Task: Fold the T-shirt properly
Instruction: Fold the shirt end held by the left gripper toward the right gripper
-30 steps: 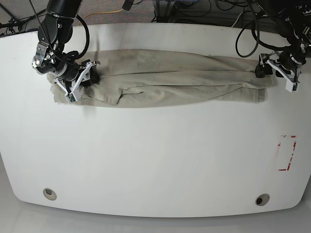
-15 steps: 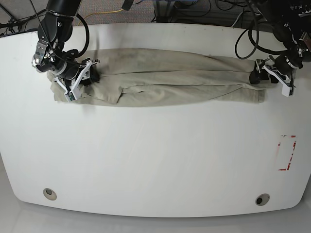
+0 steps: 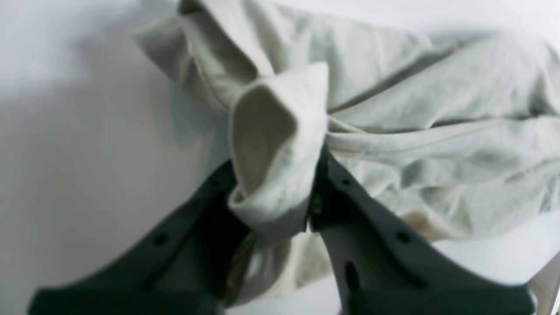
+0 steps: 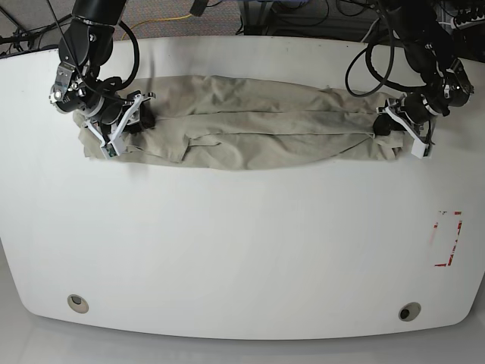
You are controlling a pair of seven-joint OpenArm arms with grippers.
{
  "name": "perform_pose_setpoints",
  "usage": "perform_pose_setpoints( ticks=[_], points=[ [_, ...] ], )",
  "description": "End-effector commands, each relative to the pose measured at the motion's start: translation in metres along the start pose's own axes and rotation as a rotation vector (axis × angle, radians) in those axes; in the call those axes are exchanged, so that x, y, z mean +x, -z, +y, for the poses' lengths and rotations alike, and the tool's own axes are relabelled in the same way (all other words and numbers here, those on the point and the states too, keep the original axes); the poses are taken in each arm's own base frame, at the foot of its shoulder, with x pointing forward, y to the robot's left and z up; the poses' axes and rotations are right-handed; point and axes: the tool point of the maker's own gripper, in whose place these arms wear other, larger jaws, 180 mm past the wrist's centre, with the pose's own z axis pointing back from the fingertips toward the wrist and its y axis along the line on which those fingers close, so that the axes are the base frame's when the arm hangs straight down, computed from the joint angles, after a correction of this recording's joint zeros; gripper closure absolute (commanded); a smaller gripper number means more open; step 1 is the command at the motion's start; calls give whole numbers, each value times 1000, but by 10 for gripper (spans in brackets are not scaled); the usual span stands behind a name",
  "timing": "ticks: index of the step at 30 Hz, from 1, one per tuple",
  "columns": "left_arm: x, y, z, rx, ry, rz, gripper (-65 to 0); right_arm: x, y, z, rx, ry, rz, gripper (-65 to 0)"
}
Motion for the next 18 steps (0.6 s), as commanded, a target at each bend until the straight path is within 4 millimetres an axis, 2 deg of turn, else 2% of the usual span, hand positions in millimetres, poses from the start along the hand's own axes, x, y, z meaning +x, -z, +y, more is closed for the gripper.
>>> perform_pose_setpoints(
  ticks=[1,5,8,12,18],
  points=[
    [25,-17,1,45,78,-54,-47,-8,-3,-7,-30,-11,48,-197],
    [40,-40,-13,87,190,-97,-46,-9,-3,-7,-29,-10,50,-197],
    [52,-43,-50,51,326,-116,-46,-11,-3,-6,-29,-9,53,-197],
    [55,-53,-85,18,449,-136,-46,-12,-3,-6,-29,-9,55,-197],
    [45,-33,-131,-112,534,-97,-47,-12,-3,-6,-28,-8,56,-197]
  ],
)
